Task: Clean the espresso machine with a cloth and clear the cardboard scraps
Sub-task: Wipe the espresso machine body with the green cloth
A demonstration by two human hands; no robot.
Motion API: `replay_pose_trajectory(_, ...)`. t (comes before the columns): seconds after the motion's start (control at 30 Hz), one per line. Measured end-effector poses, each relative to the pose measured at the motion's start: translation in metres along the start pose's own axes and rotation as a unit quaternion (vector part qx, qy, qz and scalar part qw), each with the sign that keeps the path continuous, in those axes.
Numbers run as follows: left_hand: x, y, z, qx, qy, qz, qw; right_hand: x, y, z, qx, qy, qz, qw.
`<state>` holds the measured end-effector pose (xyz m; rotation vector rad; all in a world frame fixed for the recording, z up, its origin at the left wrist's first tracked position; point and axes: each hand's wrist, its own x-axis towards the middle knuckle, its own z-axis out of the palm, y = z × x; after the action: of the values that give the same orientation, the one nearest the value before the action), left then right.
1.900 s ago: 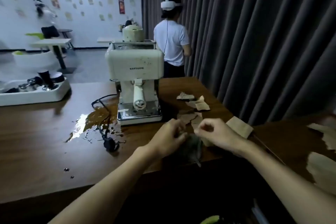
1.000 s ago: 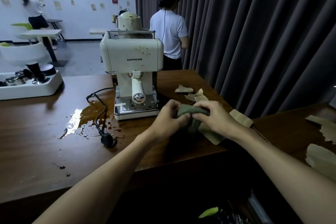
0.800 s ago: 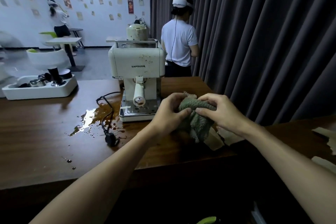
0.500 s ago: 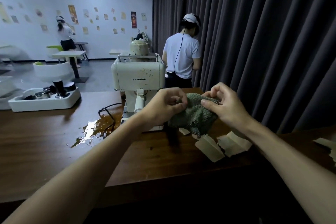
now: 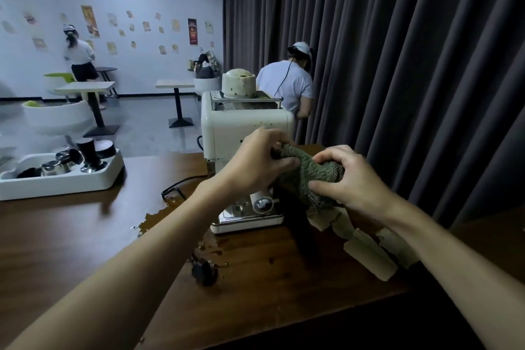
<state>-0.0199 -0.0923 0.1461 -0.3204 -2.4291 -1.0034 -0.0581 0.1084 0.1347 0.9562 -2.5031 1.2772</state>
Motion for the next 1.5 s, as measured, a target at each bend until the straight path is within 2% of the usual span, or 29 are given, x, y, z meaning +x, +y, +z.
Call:
replay_pose_trajectory(0.07, 0.0, -0.008, -0.005, 0.023, 0.015, 0.003, 1.0, 0.004, -0.003, 0.006, 0.023, 0.045, -0.028, 0.998)
replay_pose_trajectory(0.17, -0.006, -0.013, -0.008, -0.026, 0.048, -0.003, 0.999, 0.012, -0.01, 0.009, 0.14, 0.125, -0.013, 0.982)
replay_pose_trajectory(0.27, -0.009, -0.012, -0.011, -0.07, 0.094, -0.02, 0.993, 0.018, -0.022, 0.017, 0.362, 0.152, 0.042, 0.919)
replay_pose_trajectory(0.33, -0.01, -0.007, -0.015, -0.041, 0.133, -0.018, 0.99, 0.023, -0.028, 0.024, 0.413, 0.161, 0.045, 0.895)
replay_pose_trajectory(0.43, -0.012, -0.004, -0.027, 0.057, 0.156, 0.022, 0.986, 0.032, -0.035, 0.03, 0.343, 0.196, -0.008, 0.919)
replay_pose_trajectory(0.53, -0.012, -0.016, -0.053, 0.114, 0.178, 0.05, 0.976, 0.045, -0.035, 0.028, 0.197, 0.264, -0.062, 0.942)
replay_pose_trajectory(0.6, -0.009, -0.029, -0.072, 0.145, 0.16, 0.044, 0.975, 0.053, -0.036, 0.026, 0.091, 0.31, -0.095, 0.942)
replay_pose_trajectory(0.67, -0.008, -0.039, -0.082, 0.128, 0.11, 0.041, 0.985, 0.062, -0.035, 0.028, 0.031, 0.325, -0.111, 0.939)
replay_pose_trajectory(0.77, -0.011, -0.048, -0.086, 0.115, 0.073, 0.055, 0.989, 0.067, -0.035, 0.038, -0.007, 0.282, -0.121, 0.952)
replay_pose_trajectory(0.87, -0.014, -0.057, -0.09, 0.109, 0.053, 0.062, 0.991, 0.062, -0.032, 0.051, -0.055, 0.174, -0.136, 0.974)
replay_pose_trajectory(0.93, -0.016, -0.063, -0.092, 0.109, 0.04, 0.061, 0.991, 0.06, -0.024, 0.059, -0.134, 0.138, -0.149, 0.97)
replay_pose_trajectory(1.0, -0.017, -0.066, -0.093, 0.104, 0.036, 0.058, 0.992, 0.061, -0.016, 0.064, -0.205, 0.14, -0.164, 0.955)
replay_pose_trajectory(1.33, -0.014, -0.08, -0.091, 0.085, 0.038, 0.09, 0.992, 0.072, -0.018, 0.049, -0.2, 0.146, -0.284, 0.926)
replay_pose_trajectory(1.5, -0.013, -0.085, -0.089, 0.078, 0.041, 0.097, 0.991, 0.075, -0.018, 0.052, -0.244, 0.157, -0.299, 0.909)
